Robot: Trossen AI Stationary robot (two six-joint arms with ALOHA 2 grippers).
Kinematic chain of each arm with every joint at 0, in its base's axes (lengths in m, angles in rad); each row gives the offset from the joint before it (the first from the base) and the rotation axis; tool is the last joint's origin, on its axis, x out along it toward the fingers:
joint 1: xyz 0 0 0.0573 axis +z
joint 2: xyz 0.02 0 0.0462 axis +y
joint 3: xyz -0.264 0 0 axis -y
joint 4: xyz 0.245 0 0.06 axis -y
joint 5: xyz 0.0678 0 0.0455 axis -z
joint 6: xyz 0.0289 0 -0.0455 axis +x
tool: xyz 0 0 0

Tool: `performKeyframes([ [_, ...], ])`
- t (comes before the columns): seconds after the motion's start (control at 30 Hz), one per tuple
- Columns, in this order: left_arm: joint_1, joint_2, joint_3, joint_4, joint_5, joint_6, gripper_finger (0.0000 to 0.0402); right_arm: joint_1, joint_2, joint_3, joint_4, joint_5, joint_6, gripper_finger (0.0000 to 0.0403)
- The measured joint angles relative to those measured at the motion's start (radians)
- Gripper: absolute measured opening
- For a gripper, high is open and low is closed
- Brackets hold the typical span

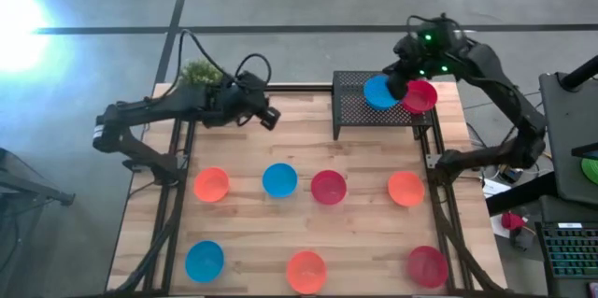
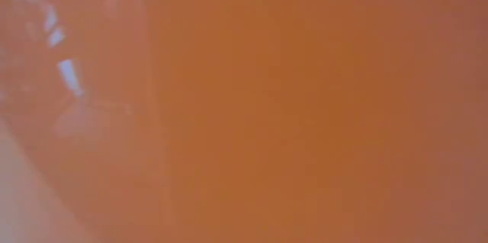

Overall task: Pick & Place Mini bowls
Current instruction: Put the top left orange bowl on the shelf

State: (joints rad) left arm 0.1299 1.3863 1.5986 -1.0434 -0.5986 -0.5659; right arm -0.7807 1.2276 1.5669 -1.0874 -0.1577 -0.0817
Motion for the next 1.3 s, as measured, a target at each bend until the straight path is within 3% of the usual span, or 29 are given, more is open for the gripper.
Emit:
performKeyframes([
  [0.23, 0.000, -0.007, 0.000, -0.255, 0.197, -0.200, 0.0119, 0.006, -0.087, -0.004, 0.000, 0.000, -0.010, 0.0008],
  [0.47, -0.001, 0.010, -0.021, -0.391, 0.359, -0.326, 0.0119, 0.006, -0.141, -0.005, -0.001, 0.000, -0.030, 0.0008],
  [0.9, -0.002, -0.010, -0.330, -0.423, 0.518, -0.517, 0.0119, 0.006, -0.174, -0.017, -0.010, -0.009, 0.008, 0.0008],
  [1.3, -0.003, -0.011, -0.536, -0.344, 0.624, -0.552, 0.0119, 0.006, -0.171, -0.017, -0.009, -0.008, 0.027, 0.0008],
])
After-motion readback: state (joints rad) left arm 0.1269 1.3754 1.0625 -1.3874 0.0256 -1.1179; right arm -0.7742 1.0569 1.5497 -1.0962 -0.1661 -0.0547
